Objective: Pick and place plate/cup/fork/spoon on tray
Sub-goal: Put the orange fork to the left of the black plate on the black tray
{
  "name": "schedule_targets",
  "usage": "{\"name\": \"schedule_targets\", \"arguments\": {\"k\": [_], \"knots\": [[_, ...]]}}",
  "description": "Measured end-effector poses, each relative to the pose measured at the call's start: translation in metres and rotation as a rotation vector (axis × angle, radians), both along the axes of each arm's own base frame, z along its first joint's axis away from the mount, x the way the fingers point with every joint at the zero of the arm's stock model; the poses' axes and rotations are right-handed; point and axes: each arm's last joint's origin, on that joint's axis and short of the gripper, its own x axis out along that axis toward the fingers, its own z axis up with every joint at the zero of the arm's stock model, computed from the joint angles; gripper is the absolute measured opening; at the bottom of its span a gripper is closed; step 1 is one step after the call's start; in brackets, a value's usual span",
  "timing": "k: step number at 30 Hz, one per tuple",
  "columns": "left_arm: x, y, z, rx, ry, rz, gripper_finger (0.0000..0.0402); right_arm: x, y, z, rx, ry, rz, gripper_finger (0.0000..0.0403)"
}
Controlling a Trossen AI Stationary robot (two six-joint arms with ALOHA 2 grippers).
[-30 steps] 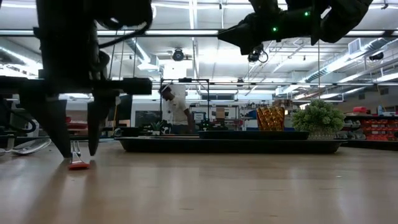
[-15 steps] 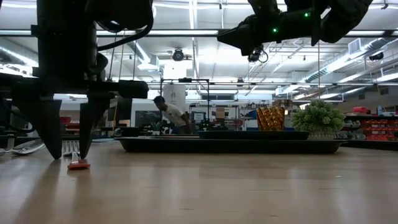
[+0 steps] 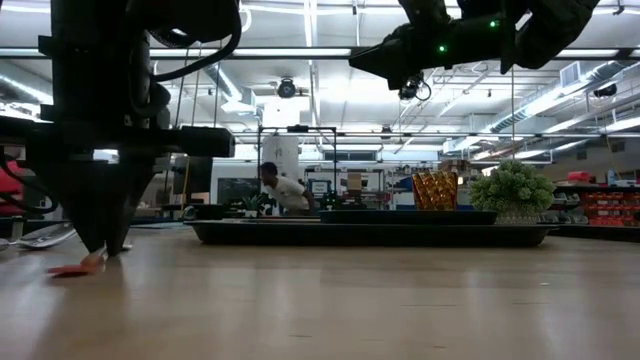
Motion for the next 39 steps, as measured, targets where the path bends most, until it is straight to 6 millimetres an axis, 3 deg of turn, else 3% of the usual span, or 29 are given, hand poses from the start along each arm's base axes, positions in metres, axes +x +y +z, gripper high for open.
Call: {"name": "schedule_targets", "arguments": {"k": [7,27,39], "knots": [[0.0,0.0,0.0,-0.002,0.006,-0.063,0.0021,0.0,0.0,0.0,-0.003,0.002,0.0,0.0116],[0.001,-0.001,0.001,-0.008,0.009,-0.127,0.0021,0.0,0.0,0.0,-0.006,0.006,0.0,0.0101],[-0.005,0.0,0.031,-0.055,-0.054,-0.156,0.0022,-0.002,-0.009,-0.004,0.009,0.019,-0.03,0.0095]]}}
